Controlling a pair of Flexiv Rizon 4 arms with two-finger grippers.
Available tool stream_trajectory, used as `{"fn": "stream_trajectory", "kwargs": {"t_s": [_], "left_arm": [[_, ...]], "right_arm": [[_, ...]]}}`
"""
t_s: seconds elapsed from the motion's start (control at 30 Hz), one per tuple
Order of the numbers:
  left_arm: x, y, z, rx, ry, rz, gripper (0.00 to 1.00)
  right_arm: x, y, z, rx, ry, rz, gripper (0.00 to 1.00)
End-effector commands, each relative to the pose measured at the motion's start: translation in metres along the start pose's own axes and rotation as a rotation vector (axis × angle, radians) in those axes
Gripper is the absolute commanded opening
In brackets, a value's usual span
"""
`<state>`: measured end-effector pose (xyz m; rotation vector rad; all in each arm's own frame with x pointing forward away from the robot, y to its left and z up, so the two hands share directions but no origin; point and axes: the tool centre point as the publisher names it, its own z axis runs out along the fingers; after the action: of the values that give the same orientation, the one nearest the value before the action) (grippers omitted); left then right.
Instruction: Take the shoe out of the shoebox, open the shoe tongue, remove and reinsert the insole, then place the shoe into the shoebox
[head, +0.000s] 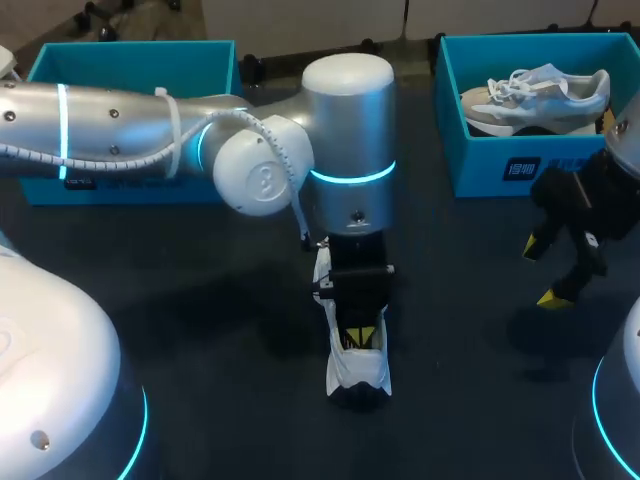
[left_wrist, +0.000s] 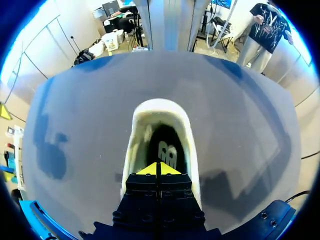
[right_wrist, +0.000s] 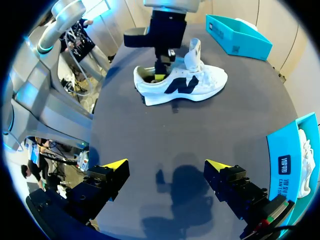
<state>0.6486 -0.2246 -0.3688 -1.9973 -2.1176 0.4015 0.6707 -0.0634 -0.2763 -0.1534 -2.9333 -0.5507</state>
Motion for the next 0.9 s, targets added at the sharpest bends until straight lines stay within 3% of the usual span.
{"fn": "stream_trajectory", "kwargs": {"t_s": [0.03, 0.37, 0.6, 0.9], "left_arm": [[0.0, -0.004, -0.004, -0.012, 0.047, 0.011, 0.0], [0.013, -0.002, 0.009, -0.019, 0.227, 0.072, 0.0], [0.019, 0.01, 0.034, -0.025, 0.255, 0.019, 0.0], [0.022, 0.015, 0.049, -0.043, 0.271, -0.004, 0.0]], "right_arm": [[0.0, 0.0, 0.0, 0.003, -0.001, 0.001, 1.0], [0.0, 0.0, 0.0, 0.003, -0.001, 0.001, 1.0], [0.0, 0.0, 0.0, 0.003, -0.001, 0.001, 1.0], [0.0, 0.0, 0.0, 0.003, -0.001, 0.001, 1.0]]}}
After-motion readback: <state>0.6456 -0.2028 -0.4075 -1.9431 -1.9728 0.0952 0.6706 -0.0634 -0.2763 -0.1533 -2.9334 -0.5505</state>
